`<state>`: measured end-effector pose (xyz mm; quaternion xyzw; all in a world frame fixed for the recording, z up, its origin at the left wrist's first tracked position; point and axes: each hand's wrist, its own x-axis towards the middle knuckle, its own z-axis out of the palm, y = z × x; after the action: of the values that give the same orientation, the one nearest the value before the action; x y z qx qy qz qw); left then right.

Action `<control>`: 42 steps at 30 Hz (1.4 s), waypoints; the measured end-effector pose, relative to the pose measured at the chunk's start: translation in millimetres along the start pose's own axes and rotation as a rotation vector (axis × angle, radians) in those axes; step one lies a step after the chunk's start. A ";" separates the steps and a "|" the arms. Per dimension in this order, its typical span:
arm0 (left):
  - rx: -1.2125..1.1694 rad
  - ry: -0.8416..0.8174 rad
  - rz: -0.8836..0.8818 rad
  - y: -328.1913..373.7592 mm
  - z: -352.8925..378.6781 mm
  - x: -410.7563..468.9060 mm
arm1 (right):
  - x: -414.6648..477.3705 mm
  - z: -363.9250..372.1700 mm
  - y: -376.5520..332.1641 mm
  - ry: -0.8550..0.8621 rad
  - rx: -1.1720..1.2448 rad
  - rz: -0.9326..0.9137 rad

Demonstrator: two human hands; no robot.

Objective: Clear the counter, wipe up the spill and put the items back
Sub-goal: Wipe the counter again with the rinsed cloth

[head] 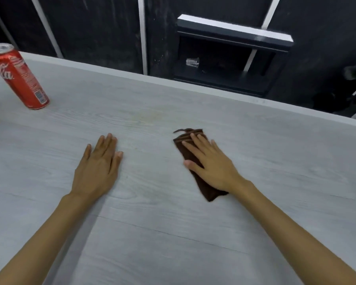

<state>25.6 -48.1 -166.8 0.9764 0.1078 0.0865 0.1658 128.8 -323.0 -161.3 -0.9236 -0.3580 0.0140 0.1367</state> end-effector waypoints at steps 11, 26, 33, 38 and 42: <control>0.032 0.019 -0.029 3.4 1.8 1.3 | 163.1 0.4 14.4 -0.008 -0.064 0.154; 0.040 0.038 -0.109 2.2 2.8 0.6 | 192.0 -8.9 48.5 -0.044 -0.070 0.076; 0.015 0.042 -0.135 1.6 0.2 -0.1 | 196.6 34.2 -83.9 -0.111 -0.019 -0.315; 0.007 -0.089 -0.071 -25.8 -15.5 -15.3 | 129.2 19.1 -30.3 -0.136 -0.023 -0.475; 0.040 -0.145 0.015 -55.3 -30.1 -32.3 | 135.8 -11.6 37.7 -0.122 -0.055 -0.048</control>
<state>-21.7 4.3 -162.0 0.9840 0.0901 0.0147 0.1530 256.0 -262.1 -150.2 -0.9155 -0.3880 0.0572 0.0897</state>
